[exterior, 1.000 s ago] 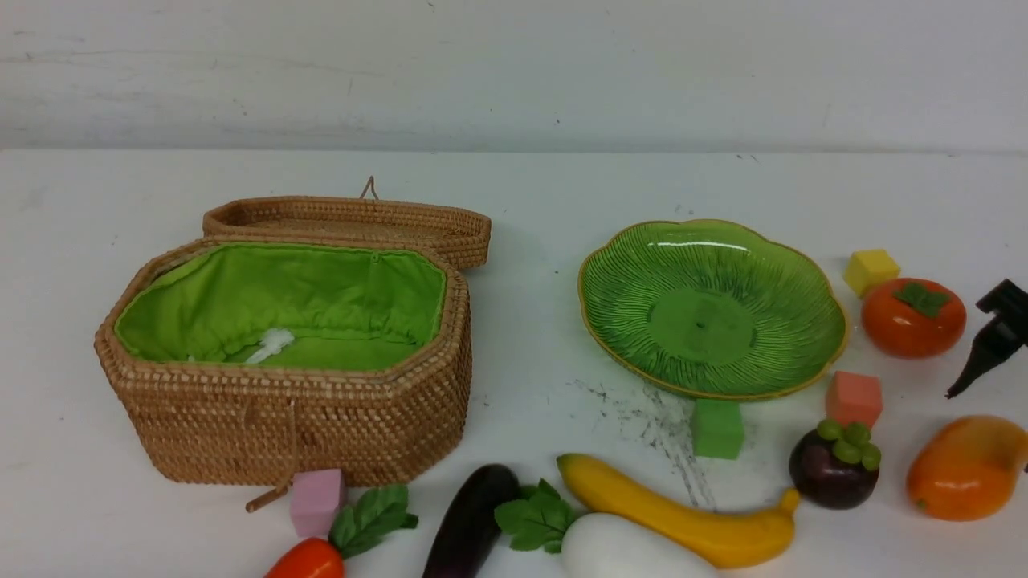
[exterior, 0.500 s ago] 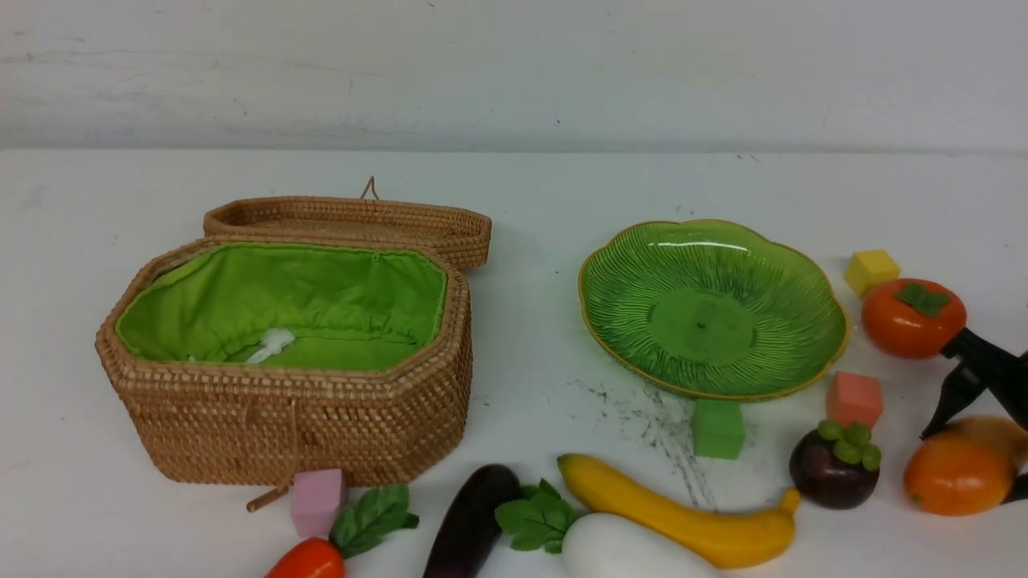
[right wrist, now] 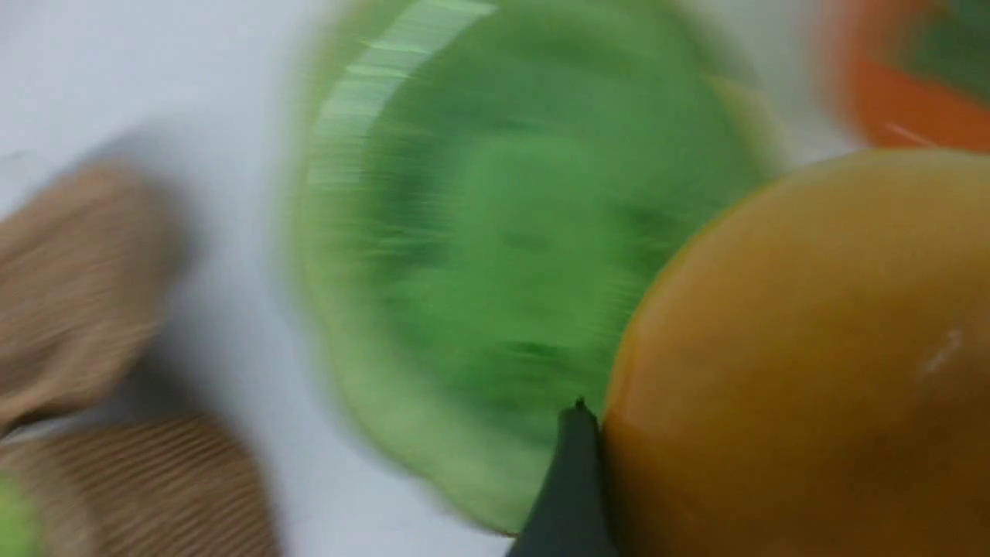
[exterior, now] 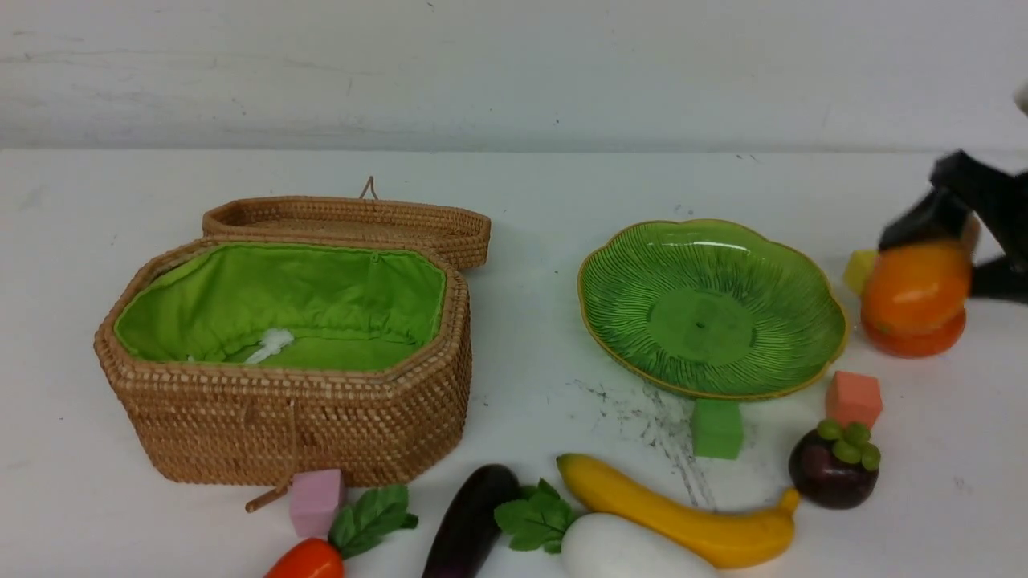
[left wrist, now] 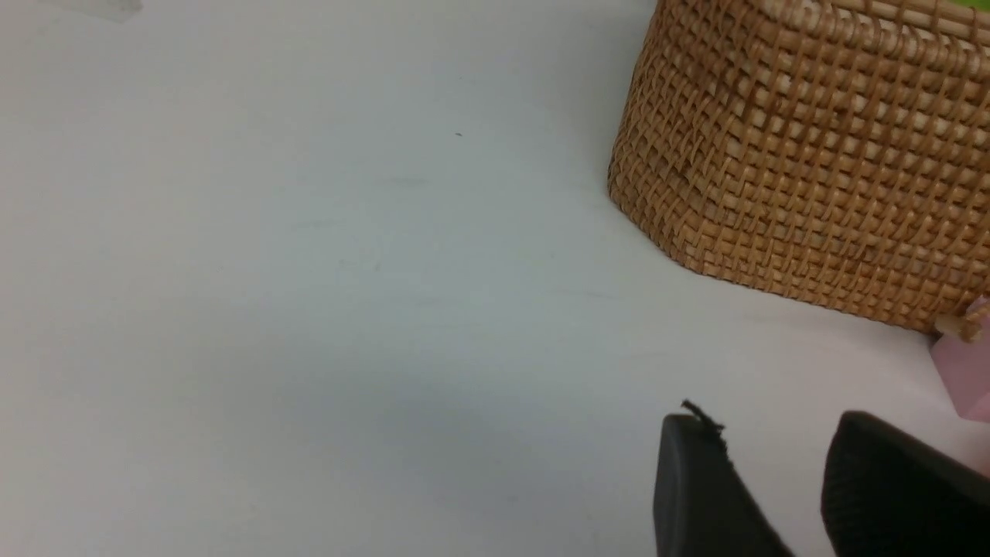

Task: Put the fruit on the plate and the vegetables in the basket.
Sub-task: Use the right arm to grab a mango and put it into the right plate

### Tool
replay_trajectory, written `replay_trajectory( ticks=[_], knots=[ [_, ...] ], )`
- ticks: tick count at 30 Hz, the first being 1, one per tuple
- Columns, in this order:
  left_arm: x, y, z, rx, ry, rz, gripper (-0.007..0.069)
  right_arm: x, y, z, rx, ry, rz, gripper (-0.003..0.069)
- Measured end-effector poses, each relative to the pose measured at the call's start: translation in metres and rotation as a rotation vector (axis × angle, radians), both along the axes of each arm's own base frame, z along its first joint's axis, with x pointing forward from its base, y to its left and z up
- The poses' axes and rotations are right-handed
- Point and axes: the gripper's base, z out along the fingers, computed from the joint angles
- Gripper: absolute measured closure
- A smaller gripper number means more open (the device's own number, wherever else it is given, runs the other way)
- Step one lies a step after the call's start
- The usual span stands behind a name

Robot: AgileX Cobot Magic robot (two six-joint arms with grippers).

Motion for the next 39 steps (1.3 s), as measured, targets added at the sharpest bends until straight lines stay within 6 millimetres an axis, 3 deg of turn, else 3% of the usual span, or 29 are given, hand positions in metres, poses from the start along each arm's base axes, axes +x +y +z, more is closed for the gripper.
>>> replay_trajectory(
  ticks=[3, 7, 9, 13, 17, 18, 19, 25, 29, 35, 37, 38, 39],
  knots=[
    [0.0, 0.0, 0.0, 0.0, 0.0, 0.0, 0.0386, 0.011, 0.041, 0.027, -0.048, -0.11, 0.162, 0.007],
    [0.0, 0.0, 0.0, 0.0, 0.0, 0.0, 0.0386, 0.029, 0.075, 0.029, -0.116, -0.139, 0.278, 0.007],
    [0.0, 0.0, 0.0, 0.0, 0.0, 0.0, 0.0386, 0.045, 0.088, 0.014, -0.159, -0.11, 0.315, 0.007],
    [0.0, 0.0, 0.0, 0.0, 0.0, 0.0, 0.0386, 0.075, 0.096, -0.021, -0.242, -0.019, 0.306, 0.007],
    [0.0, 0.0, 0.0, 0.0, 0.0, 0.0, 0.0386, 0.098, 0.089, -0.056, -0.349, 0.025, 0.249, 0.007],
    [0.0, 0.0, 0.0, 0.0, 0.0, 0.0, 0.0386, 0.098, 0.089, -0.056, -0.347, 0.023, 0.245, 0.007],
    [0.0, 0.0, 0.0, 0.0, 0.0, 0.0, 0.0386, 0.105, 0.084, -0.074, -0.391, 0.053, 0.221, 0.007],
    [0.0, 0.0, 0.0, 0.0, 0.0, 0.0, 0.0386, 0.113, 0.074, -0.109, -0.394, 0.167, 0.148, 0.0064],
    [0.0, 0.0, 0.0, 0.0, 0.0, 0.0, 0.0386, 0.111, 0.073, -0.106, -0.384, 0.186, 0.138, -0.0015],
    [0.0, 0.0, 0.0, 0.0, 0.0, 0.0, 0.0386, 0.107, 0.063, -0.083, -0.346, 0.234, 0.112, -0.0009],
    [0.0, 0.0, 0.0, 0.0, 0.0, 0.0, 0.0386, 0.108, 0.043, -0.061, -0.324, 0.232, 0.073, 0.0001],
    [0.0, 0.0, 0.0, 0.0, 0.0, 0.0, 0.0386, 0.108, 0.041, -0.059, -0.323, 0.232, 0.069, 0.0001],
    [0.0, 0.0, 0.0, 0.0, 0.0, 0.0, 0.0386, 0.108, 0.024, -0.049, -0.315, 0.235, 0.038, 0.0006]
  ],
)
